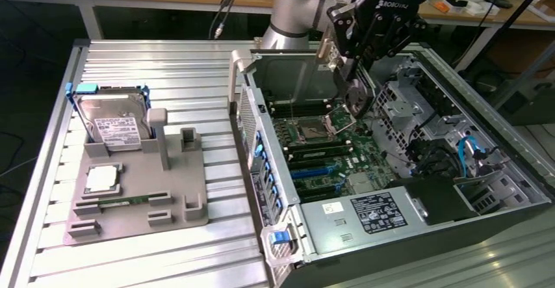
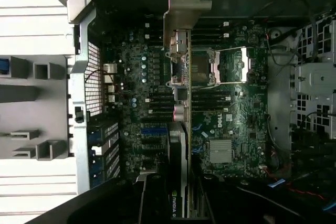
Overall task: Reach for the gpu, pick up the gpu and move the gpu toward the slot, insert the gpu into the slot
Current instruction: 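Pick up the gpu and move the gpu toward the slot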
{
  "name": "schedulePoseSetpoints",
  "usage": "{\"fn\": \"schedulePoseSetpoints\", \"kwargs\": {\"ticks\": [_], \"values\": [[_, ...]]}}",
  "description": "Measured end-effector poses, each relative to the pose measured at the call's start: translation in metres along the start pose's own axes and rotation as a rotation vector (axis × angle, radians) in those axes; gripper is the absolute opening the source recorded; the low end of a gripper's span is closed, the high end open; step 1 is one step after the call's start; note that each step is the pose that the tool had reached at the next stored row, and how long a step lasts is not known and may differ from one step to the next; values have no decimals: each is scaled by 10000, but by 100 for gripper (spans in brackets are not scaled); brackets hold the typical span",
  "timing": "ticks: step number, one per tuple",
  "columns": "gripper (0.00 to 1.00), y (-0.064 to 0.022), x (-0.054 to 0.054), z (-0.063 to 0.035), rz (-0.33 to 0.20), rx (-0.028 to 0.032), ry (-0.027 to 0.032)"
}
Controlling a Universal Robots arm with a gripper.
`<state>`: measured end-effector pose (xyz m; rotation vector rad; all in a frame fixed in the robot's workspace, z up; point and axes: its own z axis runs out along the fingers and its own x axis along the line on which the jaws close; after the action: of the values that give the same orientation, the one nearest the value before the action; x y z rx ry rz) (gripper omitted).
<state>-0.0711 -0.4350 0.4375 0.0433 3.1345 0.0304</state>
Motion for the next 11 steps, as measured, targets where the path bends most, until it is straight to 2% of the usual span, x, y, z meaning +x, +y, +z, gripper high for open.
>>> {"fn": "schedulePoseSetpoints", "kwargs": {"ticks": [7, 11], "values": [[27, 7, -269, 10, -3, 1, 0], [27, 7, -278, 10, -31, 1, 0]]}}
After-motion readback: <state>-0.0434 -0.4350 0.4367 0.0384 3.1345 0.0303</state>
